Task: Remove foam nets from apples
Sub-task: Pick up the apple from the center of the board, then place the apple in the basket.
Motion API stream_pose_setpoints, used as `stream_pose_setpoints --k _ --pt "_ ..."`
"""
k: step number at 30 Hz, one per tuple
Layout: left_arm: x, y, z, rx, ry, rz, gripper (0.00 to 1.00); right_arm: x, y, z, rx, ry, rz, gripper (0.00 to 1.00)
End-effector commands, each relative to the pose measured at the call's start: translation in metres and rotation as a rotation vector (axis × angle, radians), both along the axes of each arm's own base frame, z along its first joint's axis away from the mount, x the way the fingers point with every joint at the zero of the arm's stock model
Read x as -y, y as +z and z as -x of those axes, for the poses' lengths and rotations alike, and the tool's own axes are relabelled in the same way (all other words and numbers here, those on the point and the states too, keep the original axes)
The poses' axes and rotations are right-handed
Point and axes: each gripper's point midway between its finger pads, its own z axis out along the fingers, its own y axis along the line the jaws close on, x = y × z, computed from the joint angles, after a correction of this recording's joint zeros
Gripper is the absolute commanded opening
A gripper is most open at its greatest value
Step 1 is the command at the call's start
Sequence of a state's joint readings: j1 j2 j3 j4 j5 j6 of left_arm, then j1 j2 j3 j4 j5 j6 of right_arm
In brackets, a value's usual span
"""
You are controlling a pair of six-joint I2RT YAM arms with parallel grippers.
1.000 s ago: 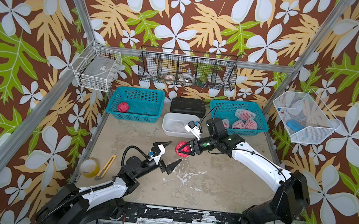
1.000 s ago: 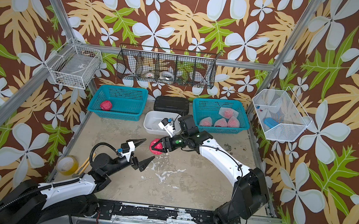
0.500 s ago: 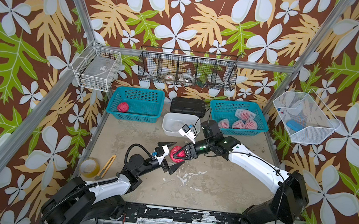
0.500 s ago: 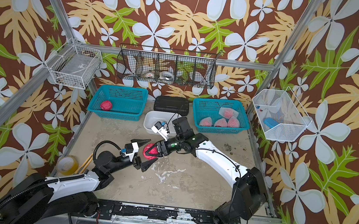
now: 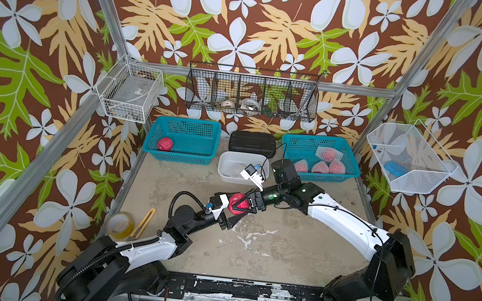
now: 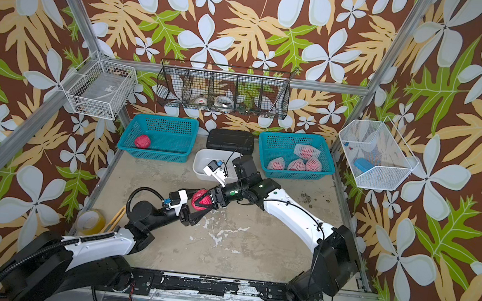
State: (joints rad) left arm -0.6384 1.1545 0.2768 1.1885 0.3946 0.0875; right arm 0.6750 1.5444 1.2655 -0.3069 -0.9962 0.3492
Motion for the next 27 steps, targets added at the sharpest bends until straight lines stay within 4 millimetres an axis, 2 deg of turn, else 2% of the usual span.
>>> stream_pose_setpoints --k 1,2,5,6,8,10,14,16,19,24,27 --pt "-0.012 0.008 -0.022 0.013 0.137 0.005 0.5 0.005 0.013 -0.011 0.098 -0.04 0.022 0.93" --pt "-0.013 0.01 -0.028 0.008 0.152 -0.003 0.5 0.009 0.017 -0.019 0.119 -0.078 0.026 1.0" --pt "-0.024 0.016 -0.055 -0.025 0.207 -0.026 0.47 0.039 0.045 -0.058 0.193 -0.291 -0.022 1.0" --pt "-0.031 0.019 -0.064 -0.023 0.236 -0.02 0.47 0.055 0.053 -0.072 0.23 -0.384 -0.03 1.0" --pt "-0.048 0.026 -0.087 -0.031 0.31 -0.005 0.47 0.085 0.059 -0.096 0.283 -0.555 -0.014 1.0" --pt "-0.065 0.03 -0.121 -0.065 0.39 -0.024 0.47 0.114 0.057 -0.115 0.324 -0.704 0.032 1.0" --pt "-0.108 0.025 -0.197 -0.198 0.542 -0.094 0.47 0.137 0.031 -0.126 0.35 -0.797 0.135 1.0" --pt "-0.135 0.007 -0.239 -0.313 0.63 -0.163 0.47 0.147 0.014 -0.131 0.35 -0.841 0.194 1.0" --pt "-0.172 -0.011 -0.287 -0.424 0.749 -0.248 0.44 0.158 -0.003 -0.134 0.368 -0.87 0.244 1.0" --pt "-0.219 -0.034 -0.336 -0.491 0.922 -0.384 0.45 0.164 -0.019 -0.137 0.372 -0.872 0.281 1.0" --pt "-0.246 -0.049 -0.358 -0.55 0.991 -0.456 0.46 0.162 -0.023 -0.139 0.363 -0.852 0.302 1.0"
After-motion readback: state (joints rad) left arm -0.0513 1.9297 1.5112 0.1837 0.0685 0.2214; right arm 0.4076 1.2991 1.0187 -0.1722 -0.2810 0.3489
